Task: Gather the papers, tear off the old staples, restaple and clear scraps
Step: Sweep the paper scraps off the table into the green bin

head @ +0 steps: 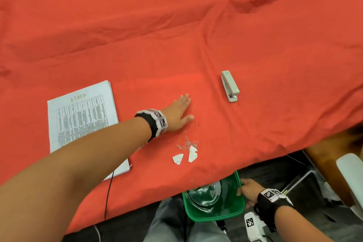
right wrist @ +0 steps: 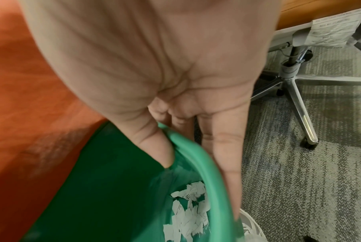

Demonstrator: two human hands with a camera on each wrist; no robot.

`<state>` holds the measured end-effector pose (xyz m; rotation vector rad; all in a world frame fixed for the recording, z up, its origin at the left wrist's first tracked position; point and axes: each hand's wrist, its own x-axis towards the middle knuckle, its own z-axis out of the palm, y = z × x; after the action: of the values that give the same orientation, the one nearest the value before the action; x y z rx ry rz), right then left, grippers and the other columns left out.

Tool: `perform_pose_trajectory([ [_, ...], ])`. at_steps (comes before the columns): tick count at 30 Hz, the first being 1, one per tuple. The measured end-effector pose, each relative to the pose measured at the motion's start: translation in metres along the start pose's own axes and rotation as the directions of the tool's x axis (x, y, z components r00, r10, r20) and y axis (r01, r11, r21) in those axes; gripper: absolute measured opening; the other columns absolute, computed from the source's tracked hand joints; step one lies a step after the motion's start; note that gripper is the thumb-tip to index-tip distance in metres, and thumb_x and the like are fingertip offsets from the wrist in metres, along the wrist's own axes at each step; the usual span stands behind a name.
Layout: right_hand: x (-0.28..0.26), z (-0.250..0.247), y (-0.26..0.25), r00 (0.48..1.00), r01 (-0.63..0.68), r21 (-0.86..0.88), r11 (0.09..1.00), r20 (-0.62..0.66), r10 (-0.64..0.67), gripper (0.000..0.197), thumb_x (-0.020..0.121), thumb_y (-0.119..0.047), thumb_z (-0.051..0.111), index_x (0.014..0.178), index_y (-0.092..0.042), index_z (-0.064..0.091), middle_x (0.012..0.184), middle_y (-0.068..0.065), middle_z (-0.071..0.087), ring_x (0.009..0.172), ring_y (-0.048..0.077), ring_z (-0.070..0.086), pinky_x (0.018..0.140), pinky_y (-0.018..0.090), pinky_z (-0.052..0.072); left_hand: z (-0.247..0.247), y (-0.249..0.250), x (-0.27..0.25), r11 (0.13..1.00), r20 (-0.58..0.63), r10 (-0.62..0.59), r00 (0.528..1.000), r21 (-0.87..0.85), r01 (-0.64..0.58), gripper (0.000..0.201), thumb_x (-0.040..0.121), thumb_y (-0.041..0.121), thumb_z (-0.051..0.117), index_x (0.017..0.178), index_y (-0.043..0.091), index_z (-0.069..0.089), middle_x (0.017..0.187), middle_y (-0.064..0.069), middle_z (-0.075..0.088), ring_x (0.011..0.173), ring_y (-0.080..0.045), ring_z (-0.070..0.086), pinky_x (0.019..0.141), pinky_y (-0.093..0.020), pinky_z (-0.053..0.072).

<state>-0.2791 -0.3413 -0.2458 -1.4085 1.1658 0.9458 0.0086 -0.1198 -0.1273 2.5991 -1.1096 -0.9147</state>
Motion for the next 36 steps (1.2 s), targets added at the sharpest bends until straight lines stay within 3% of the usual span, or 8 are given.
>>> perform_pose_trajectory([
  [4, 0.012, -0.005, 0.008, 1.000, 0.003, -0.012, 1.000, 0.027, -0.002, 0.046, 0.060, 0.008, 0.043, 0.099, -0.002, 0.065, 0.095, 0.033, 0.070, 0.086, 0.056, 0.065, 0.073, 0.076, 0.045, 0.041, 0.040, -0.049, 0.966, 0.185, 0.242, 0.952, 0.050, -0.255, 0.074, 0.099, 0.046, 0.033, 0.152, 0.007, -0.001, 0.160, -0.008, -0.012, 0.148, -0.018, -0.008, 0.122, -0.032, 0.001],
  [7, 0.017, -0.009, 0.011, 0.999, 0.015, -0.009, 1.000, 0.045, -0.014, 0.047, 0.059, 0.008, 0.044, 0.101, -0.001, 0.064, 0.096, 0.033, 0.069, 0.083, 0.055, 0.066, 0.073, 0.077, 0.043, 0.043, 0.050, -0.066, 0.966, 0.191, 0.253, 0.948, 0.005, -0.258, 0.071, 0.100, 0.045, 0.031, 0.152, 0.009, 0.000, 0.161, -0.006, -0.009, 0.148, -0.015, -0.006, 0.120, -0.027, 0.000],
  [11, -0.015, -0.004, -0.011, 0.999, 0.031, -0.058, 0.998, -0.010, -0.032, 0.035, 0.072, 0.013, 0.044, 0.096, -0.005, 0.063, 0.100, 0.033, 0.068, 0.089, 0.057, 0.063, 0.076, 0.074, 0.046, 0.022, 0.020, -0.053, 0.996, -0.075, -0.034, 0.997, -0.089, 0.027, 0.069, 0.101, 0.041, 0.032, 0.152, 0.008, 0.000, 0.160, -0.009, -0.011, 0.148, -0.022, -0.009, 0.122, -0.038, 0.002],
  [15, -0.018, 0.000, -0.016, 0.999, 0.040, -0.040, 0.998, -0.016, -0.040, 0.036, 0.077, 0.017, 0.041, 0.096, -0.004, 0.062, 0.102, 0.036, 0.066, 0.090, 0.059, 0.062, 0.076, 0.072, 0.046, 0.031, -0.003, -0.059, 0.953, -0.077, -0.286, 0.955, -0.124, 0.275, 0.076, 0.099, 0.047, 0.032, 0.151, 0.004, -0.003, 0.158, -0.014, -0.017, 0.147, -0.026, -0.014, 0.122, -0.040, 0.000],
  [21, -0.016, 0.003, -0.019, 0.999, 0.044, -0.034, 0.998, -0.019, -0.044, 0.037, 0.079, 0.018, 0.040, 0.095, -0.009, 0.061, 0.089, 0.026, 0.069, 0.071, 0.040, 0.068, 0.052, 0.048, 0.057, 0.071, 0.052, -0.099, 0.995, 0.093, 0.088, 0.992, -0.058, -0.083, 0.076, 0.098, 0.052, 0.029, 0.152, 0.012, -0.007, 0.159, -0.005, -0.019, 0.147, -0.016, -0.015, 0.121, -0.033, -0.001],
  [24, -0.020, 0.003, -0.022, 0.998, 0.055, -0.092, 0.994, -0.021, -0.057, 0.033, 0.080, 0.017, 0.042, 0.091, -0.008, 0.061, 0.080, 0.021, 0.067, 0.059, 0.032, 0.065, 0.041, 0.035, 0.054, 0.067, 0.056, -0.102, 0.992, 0.060, 0.107, 0.992, -0.070, -0.102, 0.073, 0.099, 0.050, 0.027, 0.152, 0.014, -0.008, 0.159, -0.002, -0.018, 0.147, -0.014, -0.014, 0.121, -0.030, -0.001],
  [29, -0.020, 0.001, -0.021, 0.998, 0.055, -0.127, 0.990, -0.008, -0.056, 0.033, 0.078, 0.015, 0.042, 0.090, -0.009, 0.062, 0.086, 0.026, 0.068, 0.077, 0.049, 0.067, 0.064, 0.056, 0.055, 0.046, 0.035, -0.072, 0.989, -0.029, -0.099, 0.995, -0.115, 0.095, 0.073, 0.100, 0.047, 0.029, 0.152, 0.008, -0.005, 0.159, -0.008, -0.016, 0.148, -0.020, -0.012, 0.121, -0.032, -0.002],
  [36, 0.000, -0.005, -0.007, 0.999, 0.044, -0.076, 0.996, 0.017, -0.043, 0.035, 0.062, 0.006, 0.047, 0.090, -0.005, 0.064, 0.090, 0.031, 0.069, 0.081, 0.054, 0.066, 0.072, 0.072, 0.048, 0.074, 0.074, -0.099, 0.977, 0.186, 0.204, 0.961, 0.030, -0.213, 0.074, 0.099, 0.053, 0.025, 0.152, 0.012, -0.007, 0.159, -0.003, -0.016, 0.147, -0.013, -0.011, 0.118, -0.026, -0.001],
])
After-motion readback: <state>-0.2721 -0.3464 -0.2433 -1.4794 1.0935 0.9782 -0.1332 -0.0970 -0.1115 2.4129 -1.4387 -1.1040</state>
